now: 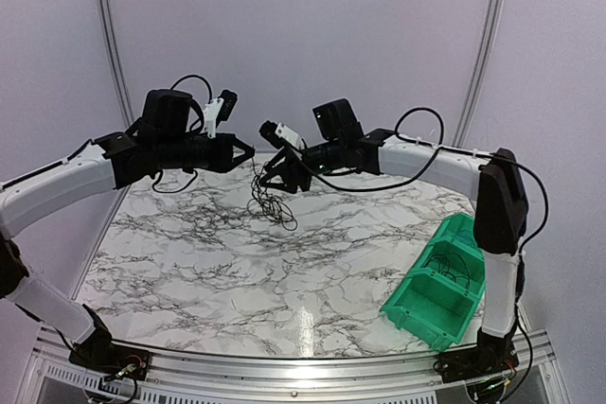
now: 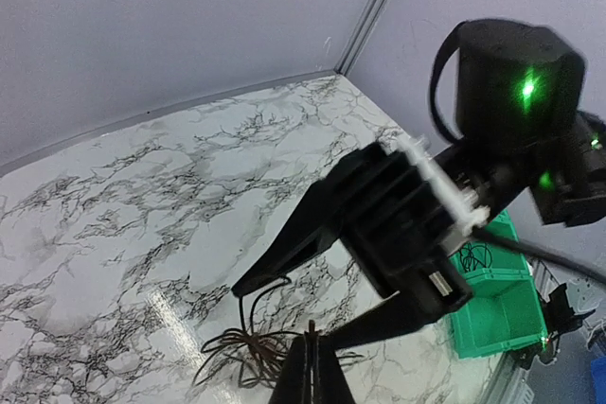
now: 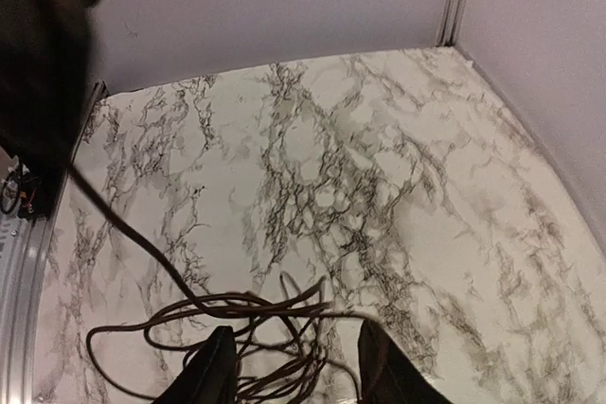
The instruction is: Untangle the cables
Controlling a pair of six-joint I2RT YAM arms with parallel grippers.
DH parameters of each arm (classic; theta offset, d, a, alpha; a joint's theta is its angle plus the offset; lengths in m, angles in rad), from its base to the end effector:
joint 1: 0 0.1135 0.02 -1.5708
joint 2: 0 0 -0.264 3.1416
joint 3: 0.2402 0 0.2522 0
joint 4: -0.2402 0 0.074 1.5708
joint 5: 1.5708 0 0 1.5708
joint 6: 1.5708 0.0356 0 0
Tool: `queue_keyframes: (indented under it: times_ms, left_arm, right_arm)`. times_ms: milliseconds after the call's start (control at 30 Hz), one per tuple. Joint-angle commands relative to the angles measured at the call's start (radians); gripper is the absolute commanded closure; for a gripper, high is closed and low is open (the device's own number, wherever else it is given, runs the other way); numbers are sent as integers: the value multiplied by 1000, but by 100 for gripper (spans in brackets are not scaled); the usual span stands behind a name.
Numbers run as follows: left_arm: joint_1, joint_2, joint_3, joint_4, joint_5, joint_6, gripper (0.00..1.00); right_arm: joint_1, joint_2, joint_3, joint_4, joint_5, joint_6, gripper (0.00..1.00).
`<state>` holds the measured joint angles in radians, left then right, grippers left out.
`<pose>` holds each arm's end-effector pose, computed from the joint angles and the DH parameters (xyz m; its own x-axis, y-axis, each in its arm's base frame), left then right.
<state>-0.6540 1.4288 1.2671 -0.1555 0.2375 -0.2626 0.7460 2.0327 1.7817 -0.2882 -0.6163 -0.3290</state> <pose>0.2626 -0.2118 0.3607 -0.4386 0.0183 -0.8985 0.6781 0.6629 -0.3175 0.3373 0.3397 0.2942 -0.0602 -0.4147 -0.9080 -0.9907 0.1360 0.0036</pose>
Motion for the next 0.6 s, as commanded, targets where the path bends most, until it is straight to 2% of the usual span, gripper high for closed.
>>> queue_keyframes:
  times_ms: [0,133,333,433,567]
  left_arm:
    - [-5,-73,56,-14,-2,-21,100]
    - [-5,-118,81,-16,-27,-27,100]
    - [-6,-191,139,-27,-88,-11,100]
    - [-6,-215,141,-32,-128,9,100]
    - [-5,-209,90,-32,-135,8,100]
  right_arm:
    - [0,106,-58,144,-52,164,63]
    - [0,201,-52,184,-70,237,80]
    - [-4,286,-12,153,-11,274,88]
    - [-15,265,-30,151,-27,276,88]
    - [-51,146,-61,110,-42,216,79]
